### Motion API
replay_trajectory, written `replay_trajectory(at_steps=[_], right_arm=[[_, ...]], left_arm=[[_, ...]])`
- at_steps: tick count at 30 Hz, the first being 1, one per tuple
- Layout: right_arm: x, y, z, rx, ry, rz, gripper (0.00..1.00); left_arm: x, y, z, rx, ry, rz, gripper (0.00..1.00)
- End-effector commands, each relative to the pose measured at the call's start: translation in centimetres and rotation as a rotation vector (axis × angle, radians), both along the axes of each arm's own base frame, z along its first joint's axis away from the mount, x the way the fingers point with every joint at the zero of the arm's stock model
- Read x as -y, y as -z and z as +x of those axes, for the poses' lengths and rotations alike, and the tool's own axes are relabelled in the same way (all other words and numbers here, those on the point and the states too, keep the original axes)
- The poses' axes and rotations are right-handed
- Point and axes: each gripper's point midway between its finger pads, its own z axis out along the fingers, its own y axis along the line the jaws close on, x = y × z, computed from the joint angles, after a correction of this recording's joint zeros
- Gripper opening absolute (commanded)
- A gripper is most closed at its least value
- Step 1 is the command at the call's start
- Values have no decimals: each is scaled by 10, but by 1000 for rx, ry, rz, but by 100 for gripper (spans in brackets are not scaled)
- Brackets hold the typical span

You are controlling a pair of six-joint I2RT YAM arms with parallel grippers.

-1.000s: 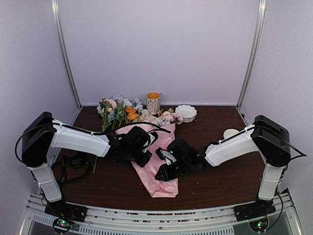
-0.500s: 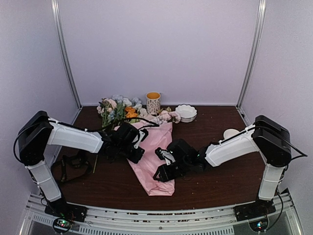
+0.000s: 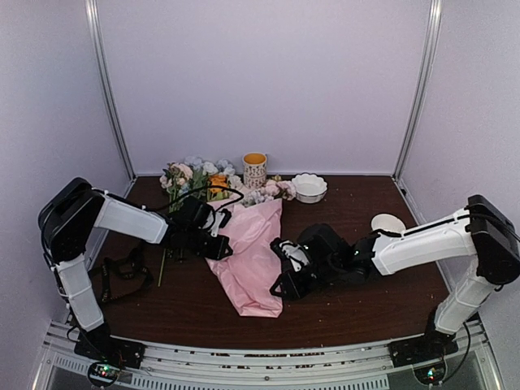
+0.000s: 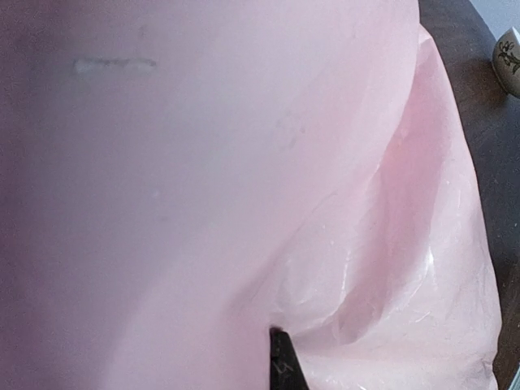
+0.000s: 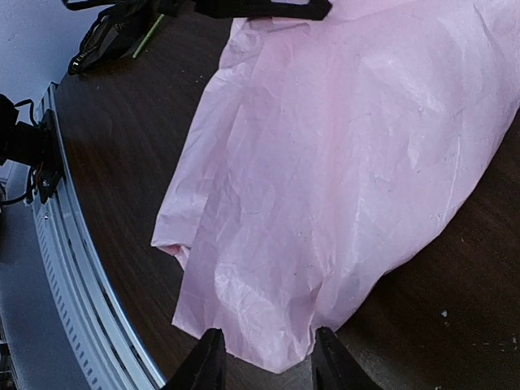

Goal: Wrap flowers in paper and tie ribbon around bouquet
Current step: Adjust the folded bouquet at the center of the board.

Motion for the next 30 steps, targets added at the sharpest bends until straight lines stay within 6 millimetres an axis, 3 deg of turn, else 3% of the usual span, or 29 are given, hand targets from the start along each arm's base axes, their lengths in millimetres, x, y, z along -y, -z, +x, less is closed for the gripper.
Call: replay_trajectory(at_steps=[1, 7, 11, 13, 17, 18, 21, 24, 30], right_arm=[[4, -11, -13, 115, -81, -77, 37], [-19, 6, -30, 157, -149, -180, 43], [-36, 11, -29, 229, -154, -272, 44], [-38, 11, -25, 257, -139, -319, 37], [-39, 1, -22, 297, -105, -317, 4], [-44, -4, -26, 299, -117, -291, 0], [-62, -17, -40, 302, -201, -207, 0], [-73, -15, -46, 301, -251, -220, 0], [-66, -10, -38, 317, -214, -273, 0]], left_arm=[[-22, 48, -14, -138, -26, 81, 0], [-27, 55, -17, -183, -40, 38, 0], [-30, 60, -19, -194, -39, 47, 0], [-28, 62, -21, -210, -33, 32, 0], [-33, 65, -19, -203, -43, 62, 0], [-33, 67, -19, -209, -46, 61, 0], [-30, 71, -22, -240, -40, 36, 0], [-33, 74, -20, -241, -46, 55, 0], [-30, 78, -23, -266, -34, 47, 0]])
